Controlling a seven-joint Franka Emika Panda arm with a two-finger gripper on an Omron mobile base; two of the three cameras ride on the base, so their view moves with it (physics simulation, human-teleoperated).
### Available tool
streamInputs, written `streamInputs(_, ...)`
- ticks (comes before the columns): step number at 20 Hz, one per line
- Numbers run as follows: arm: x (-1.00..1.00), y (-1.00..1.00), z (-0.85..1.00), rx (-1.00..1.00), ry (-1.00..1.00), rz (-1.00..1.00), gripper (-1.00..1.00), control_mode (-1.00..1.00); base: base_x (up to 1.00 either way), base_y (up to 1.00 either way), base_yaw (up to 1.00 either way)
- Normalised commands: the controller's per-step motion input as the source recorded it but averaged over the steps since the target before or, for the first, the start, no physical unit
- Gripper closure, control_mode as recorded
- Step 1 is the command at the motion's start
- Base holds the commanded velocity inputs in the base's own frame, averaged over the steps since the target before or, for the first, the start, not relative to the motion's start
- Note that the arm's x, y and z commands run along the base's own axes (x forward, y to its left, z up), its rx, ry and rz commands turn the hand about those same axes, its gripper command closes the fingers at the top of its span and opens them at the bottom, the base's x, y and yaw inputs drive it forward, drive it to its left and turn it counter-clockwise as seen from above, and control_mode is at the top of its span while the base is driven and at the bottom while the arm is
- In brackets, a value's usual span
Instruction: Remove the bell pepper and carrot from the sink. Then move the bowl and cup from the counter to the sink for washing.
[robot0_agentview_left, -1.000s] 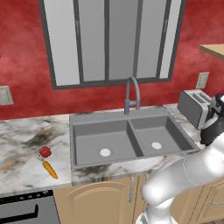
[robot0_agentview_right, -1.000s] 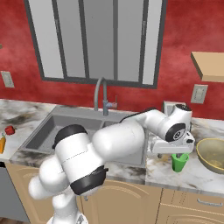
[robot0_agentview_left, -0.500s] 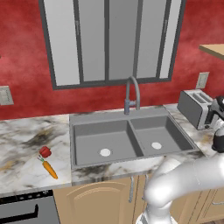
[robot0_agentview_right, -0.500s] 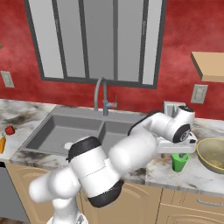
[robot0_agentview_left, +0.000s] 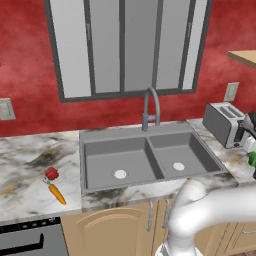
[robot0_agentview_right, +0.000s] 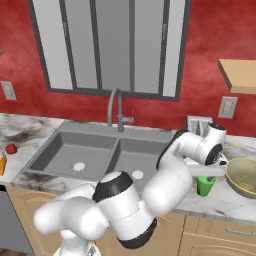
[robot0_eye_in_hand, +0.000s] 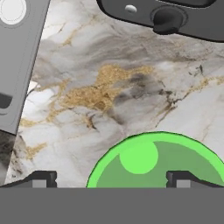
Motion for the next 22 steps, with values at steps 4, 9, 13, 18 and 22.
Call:
streamInputs(4, 0.09, -0.09, -0.2, 0.0, 0.0, 0.0, -1.0, -1.0, 0.0, 0.0, 0.0)
streamInputs(9, -0.12, -0.01, -0.18, 0.0, 0.0, 0.0, 1.0, -1.0, 0.0, 0.0, 0.0)
streamInputs(13, -0.21, 0.0, -0.21, 0.0, 0.0, 0.0, 1.0, -1.0, 0.0, 0.0, 0.0)
streamInputs(18, -0.17, 0.0, -0.15, 0.0, 0.0, 0.0, 1.0, -1.0, 0.0, 0.0, 0.0)
streamInputs(22, -0.28, 0.1, 0.13, 0.0, 0.0, 0.0, 1.0, -1.0, 0.0, 0.0, 0.0)
